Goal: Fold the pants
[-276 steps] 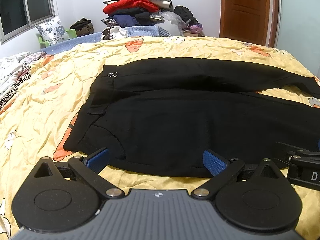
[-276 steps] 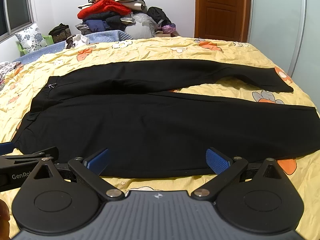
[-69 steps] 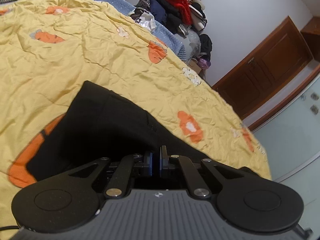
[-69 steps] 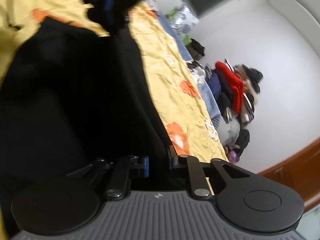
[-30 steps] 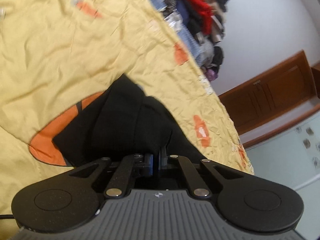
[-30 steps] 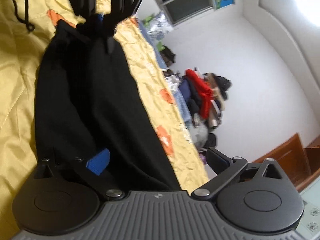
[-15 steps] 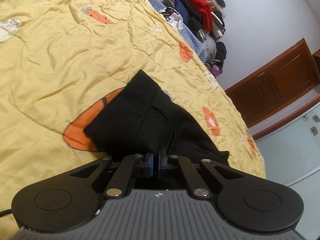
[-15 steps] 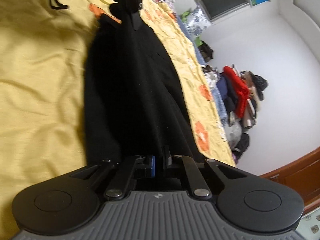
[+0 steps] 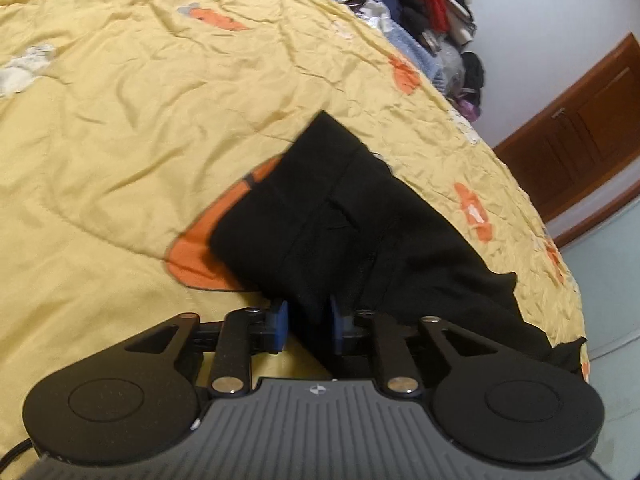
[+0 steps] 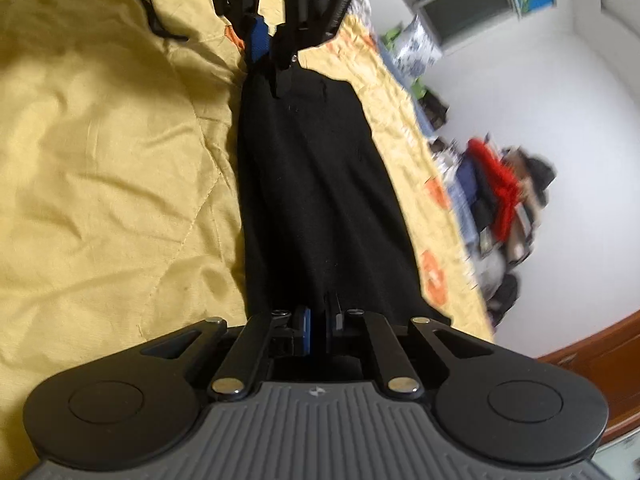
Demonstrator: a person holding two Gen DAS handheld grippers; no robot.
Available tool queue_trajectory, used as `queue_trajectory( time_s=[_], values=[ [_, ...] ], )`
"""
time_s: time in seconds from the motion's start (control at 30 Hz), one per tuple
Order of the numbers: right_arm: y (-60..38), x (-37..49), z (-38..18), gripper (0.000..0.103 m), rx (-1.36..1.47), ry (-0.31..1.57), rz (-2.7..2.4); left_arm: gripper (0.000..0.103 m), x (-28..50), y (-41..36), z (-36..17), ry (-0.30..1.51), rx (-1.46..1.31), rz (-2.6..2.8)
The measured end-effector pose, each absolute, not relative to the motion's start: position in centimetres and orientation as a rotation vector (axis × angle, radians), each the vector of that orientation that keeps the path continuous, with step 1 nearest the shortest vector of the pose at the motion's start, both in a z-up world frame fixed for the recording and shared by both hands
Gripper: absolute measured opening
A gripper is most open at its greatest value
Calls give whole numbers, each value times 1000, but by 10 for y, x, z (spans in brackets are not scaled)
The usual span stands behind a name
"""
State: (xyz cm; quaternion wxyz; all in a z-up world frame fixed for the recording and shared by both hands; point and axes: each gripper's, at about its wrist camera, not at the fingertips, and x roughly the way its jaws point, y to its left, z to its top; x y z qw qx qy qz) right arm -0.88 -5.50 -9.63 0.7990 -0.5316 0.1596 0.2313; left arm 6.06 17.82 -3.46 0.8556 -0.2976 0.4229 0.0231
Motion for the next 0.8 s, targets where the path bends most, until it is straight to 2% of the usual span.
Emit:
queue_trajectory(
  time_s=[0.1,0.27,0.33,0.4,0.53,0.6,0.63,0.67,0.8],
  values=[
    [-66,-20,-92,8,-1165,342,510,42,53,185,-22,891,-594,90],
    [-125,-6,-46,8,-718,460,467,48,39,172,16,770,-419,143],
    [-149,7,-48,9,-631,522,357,62,44,155,28,739,-374,84],
    [-169,19,-58,9,-564,667,319,69,50,130,32,727,-330,-15],
    [-206,10,-47,18,-400,699,384,69,68,63,25,784,-218,-251],
    [-235,14,-37,42,-258,700,344,69,76,30,17,823,-159,-359],
    [-253,18,-32,77,-182,699,299,69,80,13,13,832,-133,-419],
    [-274,23,-27,103,-108,688,241,69,83,-3,8,845,-106,-467],
    [-363,47,-1,103,139,575,32,69,86,-54,-10,870,-3,-593]
  ],
)
